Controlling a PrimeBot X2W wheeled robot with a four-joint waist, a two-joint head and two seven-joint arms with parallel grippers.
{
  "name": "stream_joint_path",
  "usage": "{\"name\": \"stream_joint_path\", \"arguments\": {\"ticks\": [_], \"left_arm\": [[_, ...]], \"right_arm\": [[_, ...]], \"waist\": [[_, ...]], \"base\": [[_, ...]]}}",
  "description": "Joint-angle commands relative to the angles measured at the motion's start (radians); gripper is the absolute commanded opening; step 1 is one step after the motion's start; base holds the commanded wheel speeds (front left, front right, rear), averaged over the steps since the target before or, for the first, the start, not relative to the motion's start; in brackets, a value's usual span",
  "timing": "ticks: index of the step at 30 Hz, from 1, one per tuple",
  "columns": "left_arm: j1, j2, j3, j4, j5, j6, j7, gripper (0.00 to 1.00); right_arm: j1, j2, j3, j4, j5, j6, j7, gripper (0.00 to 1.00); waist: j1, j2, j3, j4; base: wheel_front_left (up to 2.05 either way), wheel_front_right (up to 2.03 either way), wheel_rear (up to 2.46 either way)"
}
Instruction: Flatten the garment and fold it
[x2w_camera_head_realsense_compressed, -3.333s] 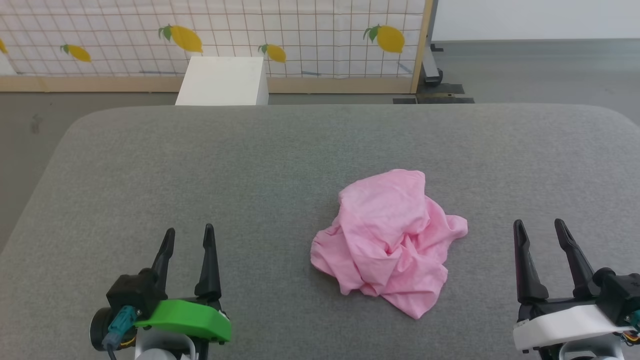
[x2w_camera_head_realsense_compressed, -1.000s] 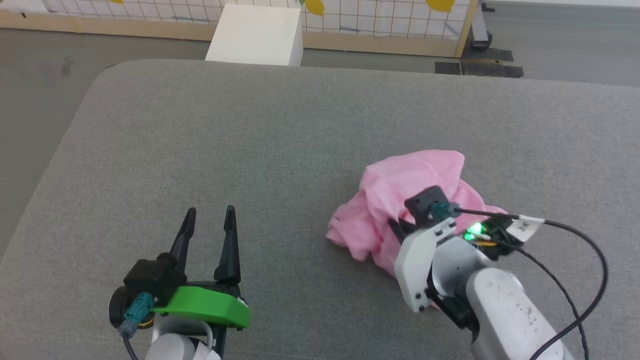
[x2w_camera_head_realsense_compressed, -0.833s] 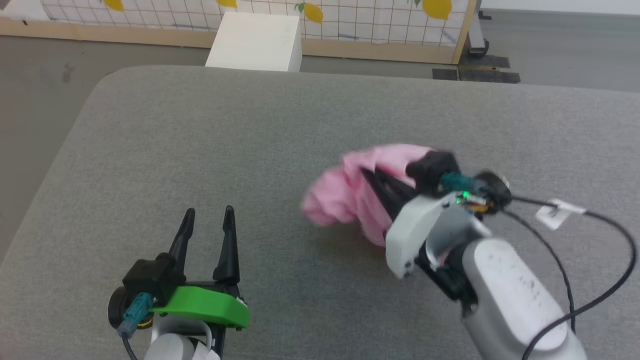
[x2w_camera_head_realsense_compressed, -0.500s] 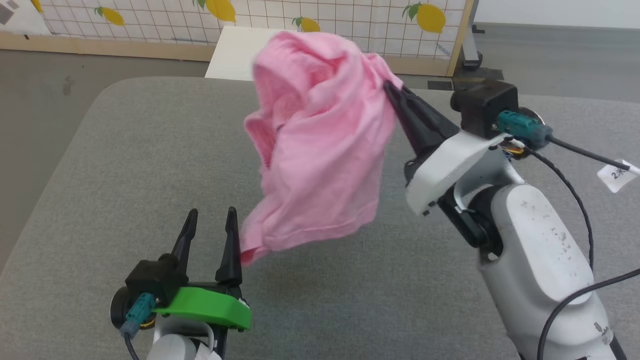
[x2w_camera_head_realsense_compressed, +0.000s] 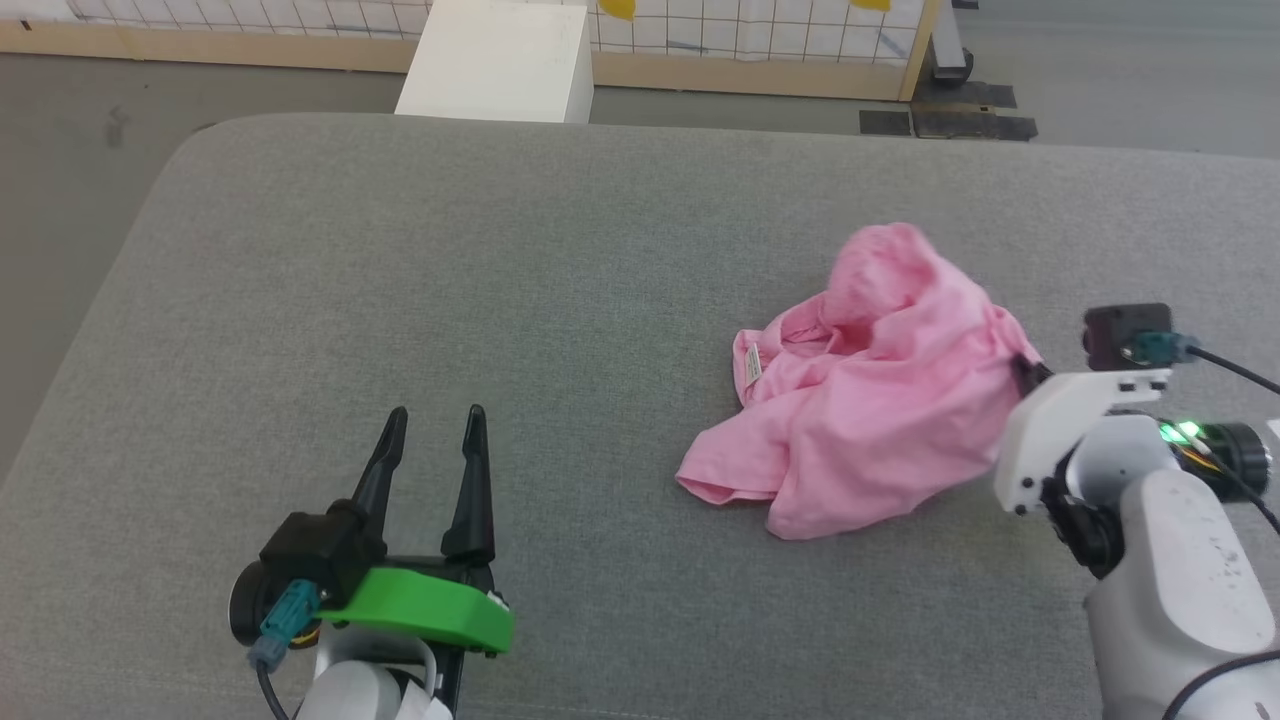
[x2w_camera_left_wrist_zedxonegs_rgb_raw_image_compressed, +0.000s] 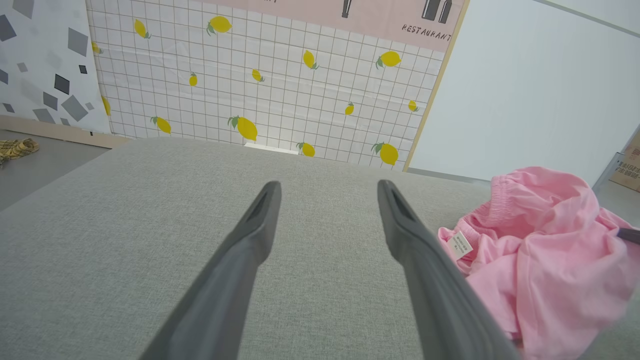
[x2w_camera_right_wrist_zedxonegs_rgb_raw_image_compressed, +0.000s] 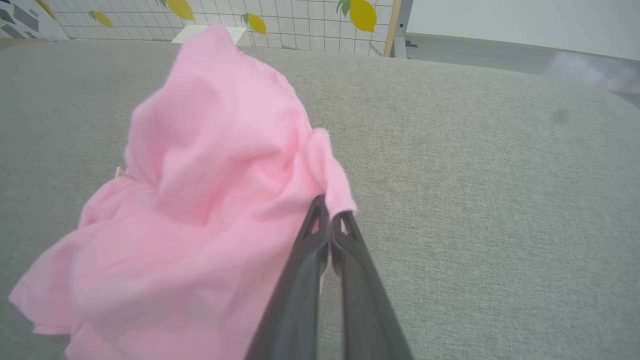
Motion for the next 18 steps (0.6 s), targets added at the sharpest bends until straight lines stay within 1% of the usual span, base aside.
{"name": "stream_joint_path", "arguments": {"ticks": [1, 2, 4, 7, 9, 11, 18], "left_arm": [[-0.025, -0.003, -0.003, 0.0, 0.009, -0.006, -0.004, 1.0], [-0.027, -0.003, -0.005, 0.002, 0.009, -0.007, -0.004, 1.0], [-0.028, -0.003, -0.008, 0.005, 0.009, -0.008, -0.004, 1.0], [-0.023, -0.003, -0.013, 0.01, 0.008, -0.01, -0.004, 1.0], [-0.019, -0.003, -0.012, 0.013, 0.008, -0.01, -0.004, 1.0], [-0.013, -0.003, -0.011, 0.014, 0.006, -0.009, -0.004, 1.0], [0.004, -0.003, -0.017, 0.008, 0.002, -0.004, -0.004, 1.0]], "right_arm": [[0.021, -0.001, -0.026, 0.004, -0.018, 0.004, -0.01, 0.93], [0.028, -0.001, -0.053, 0.003, -0.022, 0.004, -0.019, 1.0], [0.048, -0.001, -0.088, -0.013, -0.032, 0.004, -0.042, 1.0], [0.097, -0.001, -0.093, -0.069, -0.005, 0.004, -0.113, 1.0], [0.14, -0.001, -0.066, -0.125, 0.02, 0.004, -0.167, 1.0], [0.211, -0.001, -0.007, -0.202, 0.06, 0.004, -0.214, 1.0], [0.443, -0.001, 0.114, -0.426, 0.162, 0.004, -0.277, 1.0]], "waist": [[0.0, 0.0, 0.002, 0.0], [0.0, 0.0, 0.001, -0.001], [0.0, 0.0, -0.004, -0.002], [0.0, 0.0, -0.021, -0.005], [0.0, 0.0, -0.033, -0.01], [0.0, 0.0, -0.046, -0.015], [0.0, 0.0, -0.066, -0.032]], "base": [[0.0, 0.0, 0.0], [0.0, 0.0, 0.0], [0.0, 0.0, 0.0], [0.0, 0.0, 0.0], [0.0, 0.0, 0.0], [0.0, 0.0, 0.0], [0.0, 0.0, 0.0]]}}
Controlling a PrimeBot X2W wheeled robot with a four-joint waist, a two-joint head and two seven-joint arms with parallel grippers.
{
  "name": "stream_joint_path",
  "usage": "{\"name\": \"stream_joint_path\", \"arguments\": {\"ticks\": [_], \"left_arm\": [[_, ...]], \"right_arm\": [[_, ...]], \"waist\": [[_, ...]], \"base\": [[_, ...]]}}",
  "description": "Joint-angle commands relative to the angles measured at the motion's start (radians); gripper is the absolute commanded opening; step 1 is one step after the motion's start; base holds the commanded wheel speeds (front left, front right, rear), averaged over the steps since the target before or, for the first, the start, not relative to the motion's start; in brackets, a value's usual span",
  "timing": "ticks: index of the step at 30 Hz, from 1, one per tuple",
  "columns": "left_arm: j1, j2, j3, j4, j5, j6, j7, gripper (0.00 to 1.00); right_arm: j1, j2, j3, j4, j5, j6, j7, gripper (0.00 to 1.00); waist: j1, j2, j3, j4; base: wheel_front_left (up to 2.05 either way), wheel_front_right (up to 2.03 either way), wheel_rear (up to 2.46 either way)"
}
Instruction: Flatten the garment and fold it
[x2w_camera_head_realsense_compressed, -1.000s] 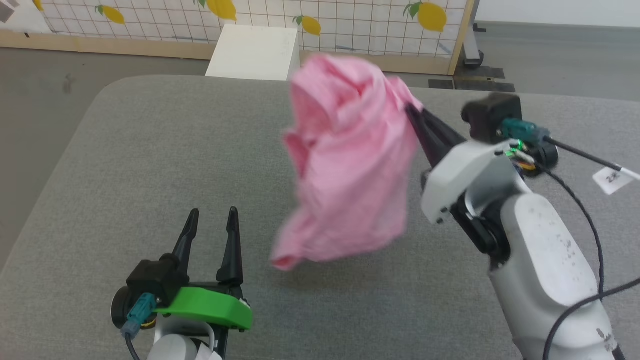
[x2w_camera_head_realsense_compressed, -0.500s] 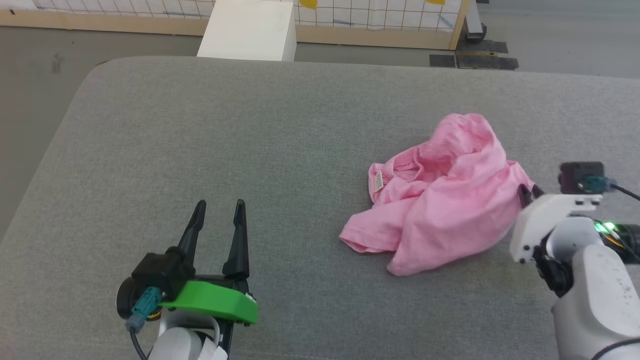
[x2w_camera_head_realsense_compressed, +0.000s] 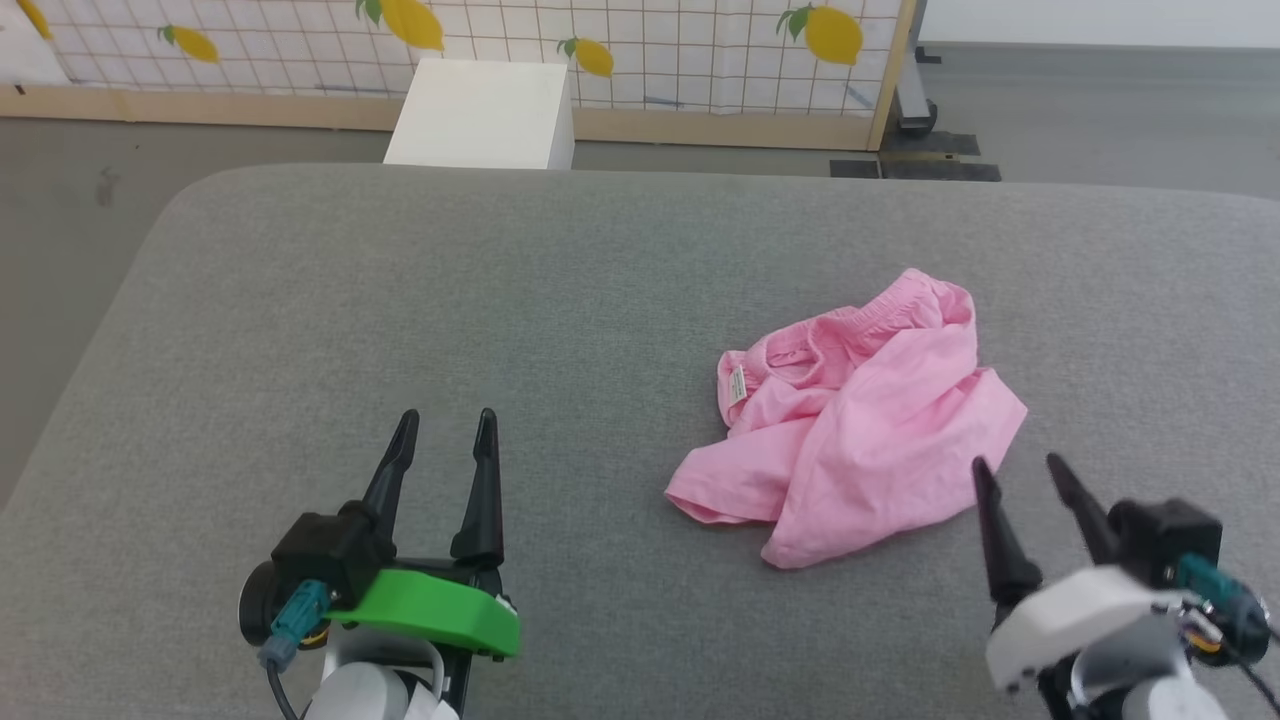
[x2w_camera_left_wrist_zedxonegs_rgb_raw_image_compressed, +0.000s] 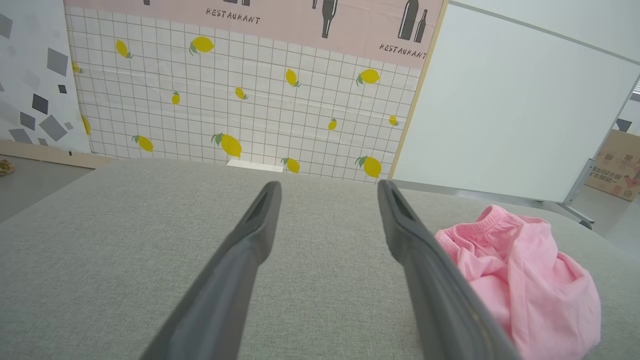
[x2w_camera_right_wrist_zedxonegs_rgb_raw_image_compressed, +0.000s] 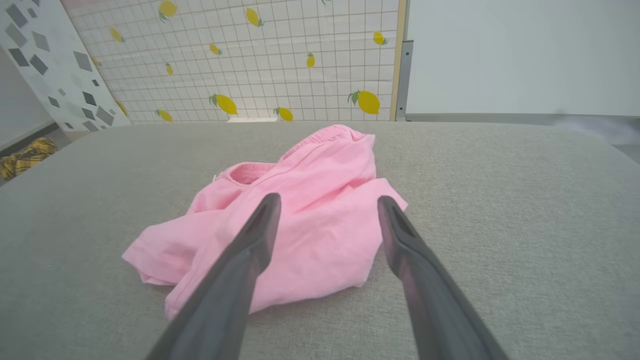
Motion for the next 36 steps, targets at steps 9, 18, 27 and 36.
{"name": "stream_joint_path", "arguments": {"ticks": [9, 18, 27, 36], "left_arm": [[0.006, -0.002, -0.007, -0.011, 0.0, 0.002, -0.004, 1.0], [-0.032, -0.002, -0.025, -0.024, -0.011, 0.0, -0.004, 1.0], [-0.059, -0.002, -0.037, -0.032, -0.027, 0.006, -0.004, 1.0], [-0.057, -0.002, -0.033, -0.024, -0.026, 0.01, -0.004, 1.0]], "right_arm": [[0.106, -0.001, 0.176, -0.072, -0.024, 0.003, -0.013, 1.0], [-0.044, -0.001, 0.327, 0.047, -0.151, 0.003, 0.173, 1.0], [-0.16, -0.001, 0.329, 0.174, -0.23, 0.003, 0.338, 1.0], [-0.159, -0.001, 0.288, 0.175, -0.186, 0.003, 0.328, 0.0]], "waist": [[0.0, -0.0001, 0.009, -0.013], [0.0, -0.0001, 0.079, 0.041], [0.0, -0.0001, 0.15, 0.103], [0.0, -0.0001, 0.144, 0.101]], "base": [[0.0, 0.0, 0.0], [0.0, 0.0, 0.0], [0.0, 0.0, 0.0], [0.0, 0.0, 0.0]]}}
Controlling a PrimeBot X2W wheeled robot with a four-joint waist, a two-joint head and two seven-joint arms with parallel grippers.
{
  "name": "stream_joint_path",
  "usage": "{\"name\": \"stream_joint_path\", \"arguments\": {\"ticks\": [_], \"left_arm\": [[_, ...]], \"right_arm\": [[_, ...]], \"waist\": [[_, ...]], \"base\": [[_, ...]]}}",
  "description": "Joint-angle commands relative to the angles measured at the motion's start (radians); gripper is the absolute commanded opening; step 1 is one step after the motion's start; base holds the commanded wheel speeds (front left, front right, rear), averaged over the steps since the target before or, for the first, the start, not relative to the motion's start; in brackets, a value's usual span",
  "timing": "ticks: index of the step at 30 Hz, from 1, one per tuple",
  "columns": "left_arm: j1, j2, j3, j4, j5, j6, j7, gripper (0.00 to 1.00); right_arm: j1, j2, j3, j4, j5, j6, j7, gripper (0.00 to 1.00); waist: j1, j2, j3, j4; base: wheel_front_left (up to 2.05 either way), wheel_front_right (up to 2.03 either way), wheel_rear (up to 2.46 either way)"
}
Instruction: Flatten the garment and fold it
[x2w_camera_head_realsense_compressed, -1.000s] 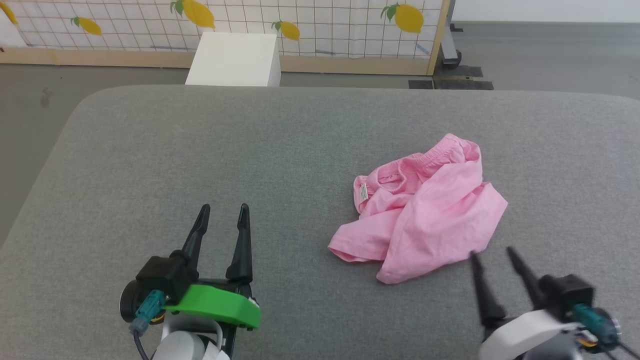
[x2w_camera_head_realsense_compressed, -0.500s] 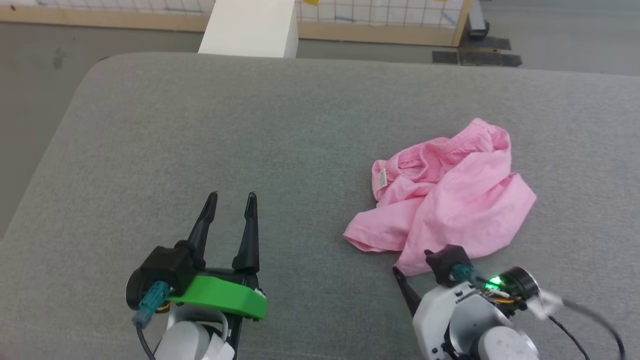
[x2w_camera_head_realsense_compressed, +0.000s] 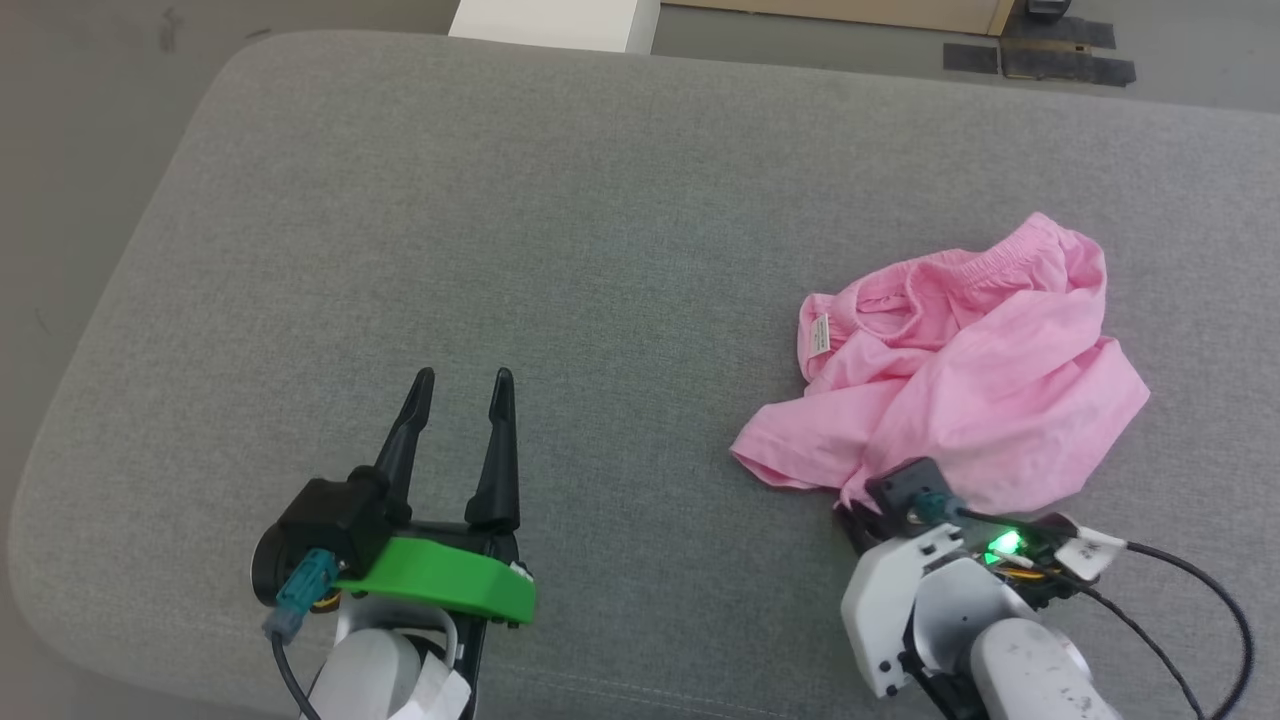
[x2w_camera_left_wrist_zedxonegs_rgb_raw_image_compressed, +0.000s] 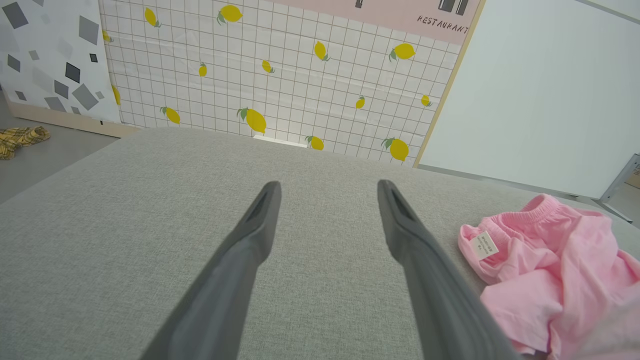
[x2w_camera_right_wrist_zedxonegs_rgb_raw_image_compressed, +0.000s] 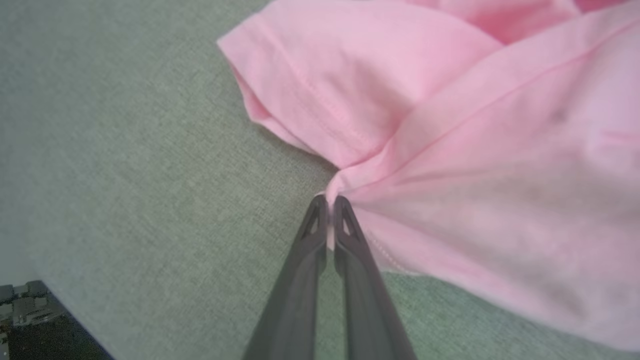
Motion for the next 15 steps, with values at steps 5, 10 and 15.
{"name": "stream_joint_path", "arguments": {"ticks": [5, 10, 15], "left_arm": [[0.006, -0.002, 0.008, 0.012, 0.003, -0.006, -0.004, 1.0], [0.024, -0.002, 0.014, 0.018, 0.012, -0.009, -0.004, 1.0], [0.036, -0.002, 0.018, 0.018, 0.016, -0.011, -0.004, 1.0]], "right_arm": [[0.062, -0.001, -0.079, -0.096, 0.082, 0.003, -0.086, 0.0], [0.157, -0.001, -0.283, -0.231, 0.171, 0.003, -0.141, 0.0], [0.208, -0.001, -0.557, -0.234, 0.19, 0.003, -0.141, 0.0]], "waist": [[0.0, 0.0, -0.057, -0.039], [0.0, 0.0, -0.104, -0.077], [0.0, 0.0, -0.124, -0.112]], "base": [[0.0, 0.0, 0.0], [0.0, 0.0, 0.0], [0.0, 0.0, 0.0]]}}
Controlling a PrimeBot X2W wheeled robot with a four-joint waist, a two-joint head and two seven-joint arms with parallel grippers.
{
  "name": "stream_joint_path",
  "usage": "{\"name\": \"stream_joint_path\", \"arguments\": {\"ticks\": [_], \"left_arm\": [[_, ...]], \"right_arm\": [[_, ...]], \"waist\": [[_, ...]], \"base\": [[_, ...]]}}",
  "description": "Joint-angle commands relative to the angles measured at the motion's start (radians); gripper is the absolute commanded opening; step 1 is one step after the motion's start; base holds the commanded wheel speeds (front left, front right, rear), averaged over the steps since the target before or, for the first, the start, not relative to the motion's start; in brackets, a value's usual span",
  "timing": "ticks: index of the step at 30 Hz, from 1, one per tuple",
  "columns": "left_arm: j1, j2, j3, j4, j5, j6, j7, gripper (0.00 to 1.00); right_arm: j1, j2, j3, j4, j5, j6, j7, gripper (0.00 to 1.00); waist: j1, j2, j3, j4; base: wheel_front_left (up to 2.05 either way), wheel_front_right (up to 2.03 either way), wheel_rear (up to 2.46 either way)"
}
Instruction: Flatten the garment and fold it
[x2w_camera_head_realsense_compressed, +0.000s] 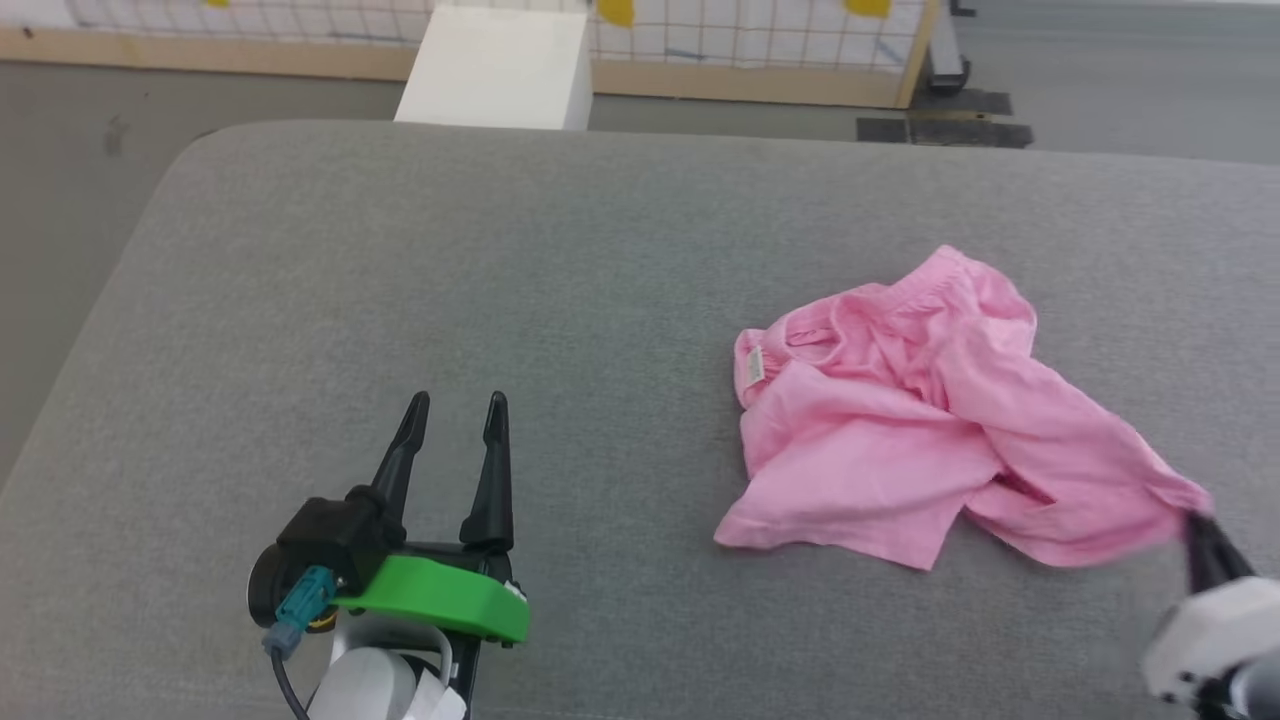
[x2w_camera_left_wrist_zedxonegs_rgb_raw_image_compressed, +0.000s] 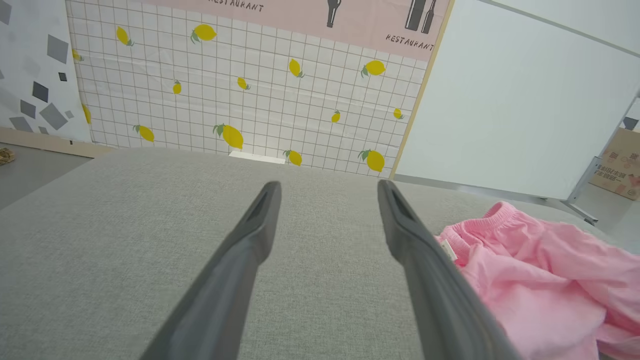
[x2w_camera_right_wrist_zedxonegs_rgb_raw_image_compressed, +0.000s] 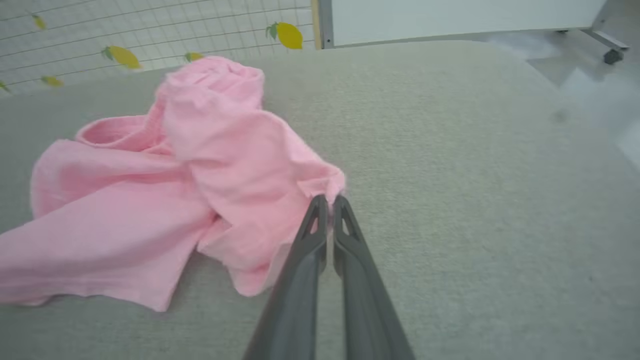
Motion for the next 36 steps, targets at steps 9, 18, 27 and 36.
{"name": "stream_joint_path", "arguments": {"ticks": [9, 18, 27, 36], "left_arm": [[0.011, -0.002, 0.001, 0.006, 0.01, -0.008, -0.004, 1.0], [-0.023, -0.002, -0.042, 0.051, -0.013, -0.019, 0.002, 1.0], [-0.344, -0.002, -0.161, 0.252, -0.085, -0.029, 0.147, 1.0], [-0.741, -0.002, -0.267, 0.642, -0.12, 0.011, 0.444, 1.0]], "right_arm": [[-0.03, 0.001, -0.165, 0.124, -0.005, 0.004, -0.06, 1.0], [0.012, 0.001, 0.018, 0.015, 0.051, 0.004, -0.352, 1.0], [0.008, 0.001, 0.126, -0.068, 0.066, 0.004, -0.402, 1.0], [-0.059, 0.001, 0.217, -0.079, 0.1, 0.004, -0.427, 1.0]], "waist": [[0.0, -0.0001, -0.036, -0.045], [0.0, -0.0001, -0.033, -0.063], [0.0, -0.0001, 0.071, -0.155], [0.0, -0.0001, 0.199, -0.311]], "base": [[0.0, 0.0, 0.0], [0.0, 0.0, 0.0], [0.0, 0.0, 0.0], [0.0, 0.0, 0.0]]}}
